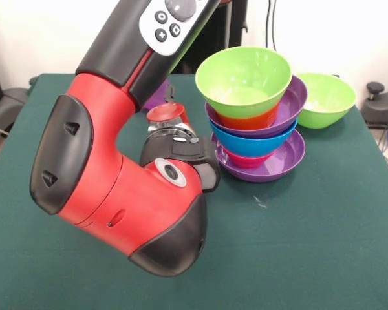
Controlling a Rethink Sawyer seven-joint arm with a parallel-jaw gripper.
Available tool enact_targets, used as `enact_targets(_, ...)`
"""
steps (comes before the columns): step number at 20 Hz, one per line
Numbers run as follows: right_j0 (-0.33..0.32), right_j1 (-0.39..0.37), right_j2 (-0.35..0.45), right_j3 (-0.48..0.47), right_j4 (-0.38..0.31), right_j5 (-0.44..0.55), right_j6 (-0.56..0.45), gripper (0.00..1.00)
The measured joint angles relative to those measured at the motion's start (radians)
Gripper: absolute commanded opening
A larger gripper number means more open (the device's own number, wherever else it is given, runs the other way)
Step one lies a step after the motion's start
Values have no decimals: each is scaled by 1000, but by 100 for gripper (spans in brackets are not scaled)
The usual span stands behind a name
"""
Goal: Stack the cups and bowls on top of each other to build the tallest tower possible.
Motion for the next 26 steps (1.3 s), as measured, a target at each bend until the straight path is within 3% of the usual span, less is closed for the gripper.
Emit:
enact_targets(11, 1, 0, 1, 0, -23, 0, 0, 100)
enact_targets(26, 16, 0, 80, 3, -221, -65, 0, 100)
